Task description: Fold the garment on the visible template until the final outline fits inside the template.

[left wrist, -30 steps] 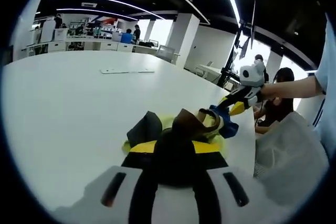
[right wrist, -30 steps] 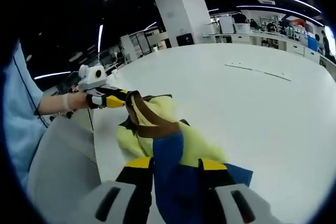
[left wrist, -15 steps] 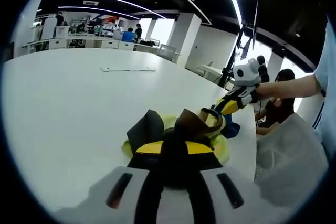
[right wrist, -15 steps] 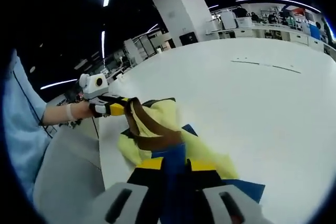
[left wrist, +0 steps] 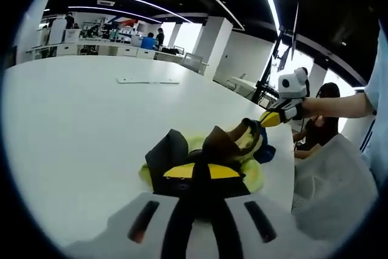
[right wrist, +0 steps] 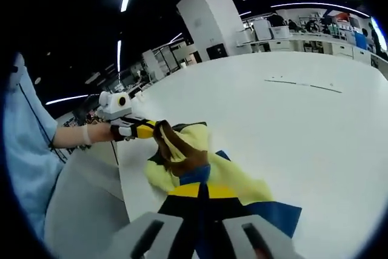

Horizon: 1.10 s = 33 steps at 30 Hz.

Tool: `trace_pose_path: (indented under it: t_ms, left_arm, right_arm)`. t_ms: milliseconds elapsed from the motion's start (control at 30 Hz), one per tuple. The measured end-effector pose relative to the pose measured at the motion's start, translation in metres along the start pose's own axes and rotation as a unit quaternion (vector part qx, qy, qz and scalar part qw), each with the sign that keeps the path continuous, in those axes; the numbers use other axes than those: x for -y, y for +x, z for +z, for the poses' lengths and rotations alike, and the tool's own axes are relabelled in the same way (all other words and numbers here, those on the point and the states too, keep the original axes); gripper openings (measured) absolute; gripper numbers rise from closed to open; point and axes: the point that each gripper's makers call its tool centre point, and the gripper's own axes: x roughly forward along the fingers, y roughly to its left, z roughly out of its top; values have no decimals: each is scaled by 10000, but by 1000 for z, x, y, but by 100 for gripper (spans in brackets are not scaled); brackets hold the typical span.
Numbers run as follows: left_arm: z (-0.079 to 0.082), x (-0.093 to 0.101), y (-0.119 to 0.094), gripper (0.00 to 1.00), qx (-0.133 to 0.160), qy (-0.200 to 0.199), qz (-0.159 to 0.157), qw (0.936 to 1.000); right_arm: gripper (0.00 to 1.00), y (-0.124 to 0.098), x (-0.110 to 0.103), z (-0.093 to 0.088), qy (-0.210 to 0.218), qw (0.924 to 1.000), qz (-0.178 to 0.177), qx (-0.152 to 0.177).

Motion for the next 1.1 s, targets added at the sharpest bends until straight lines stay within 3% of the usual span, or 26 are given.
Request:
trace_pose_path:
  t_ms: [267,567,800,967,1100]
  left_arm:
    - [2,0,0,2,6,-43,-2,10000]
    - [15,-2,-3,0,103,19,-10,9999]
    - [47,10,-12,0,327,-171,-258,9990]
    - [80,27,-23,0,363,164,-488,9980]
    - [107,35,-32,0,504,162,-564,9970]
  right_arm:
    - [0,-17,-5,18,-59,9991,-210,370]
    - [0,-31,-5,38,-108,9967,-398,696]
    - [0,-51,-8,66,-124,9911,-612,1177]
    - [0,-68,-18,89,-96,9852,-638,1588]
    - [0,-83,-31,111,-206,9795,-637,1900]
